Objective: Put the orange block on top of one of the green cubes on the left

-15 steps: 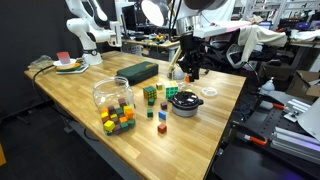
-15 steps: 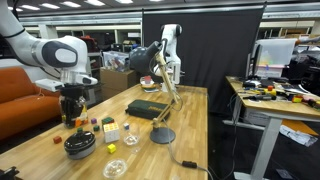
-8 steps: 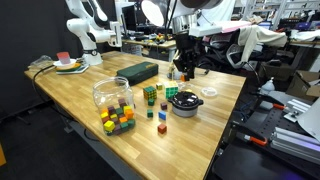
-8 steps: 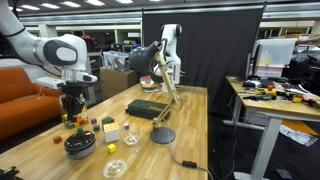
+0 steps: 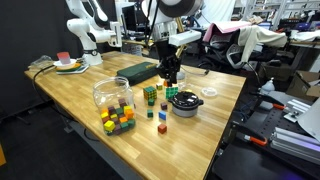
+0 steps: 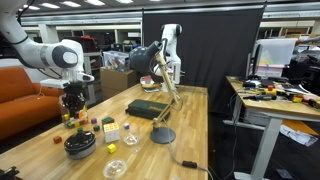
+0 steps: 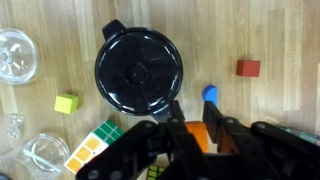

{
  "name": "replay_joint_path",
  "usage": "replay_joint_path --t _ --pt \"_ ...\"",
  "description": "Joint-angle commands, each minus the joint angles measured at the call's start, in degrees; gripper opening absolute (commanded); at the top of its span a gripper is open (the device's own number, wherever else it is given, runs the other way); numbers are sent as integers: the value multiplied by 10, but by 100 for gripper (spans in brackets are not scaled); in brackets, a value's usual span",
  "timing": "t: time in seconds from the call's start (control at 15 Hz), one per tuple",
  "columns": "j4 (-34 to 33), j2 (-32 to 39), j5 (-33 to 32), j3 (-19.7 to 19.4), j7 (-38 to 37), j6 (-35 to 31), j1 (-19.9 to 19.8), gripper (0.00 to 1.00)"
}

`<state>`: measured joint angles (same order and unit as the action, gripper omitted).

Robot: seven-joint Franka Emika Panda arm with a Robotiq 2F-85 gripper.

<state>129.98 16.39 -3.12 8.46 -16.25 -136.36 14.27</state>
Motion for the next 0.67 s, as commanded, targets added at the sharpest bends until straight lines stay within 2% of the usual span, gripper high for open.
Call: replay_joint_path --t 0.0,0.07,0.53,0.6 --pt "-36 26 -44 -7 -6 -17 19 7" --pt "-26 20 -20 -1 -2 -9 13 28" --pt "-36 26 -32 -4 -2 -11 17 28" --pt "-36 26 -32 -4 -2 -11 17 7"
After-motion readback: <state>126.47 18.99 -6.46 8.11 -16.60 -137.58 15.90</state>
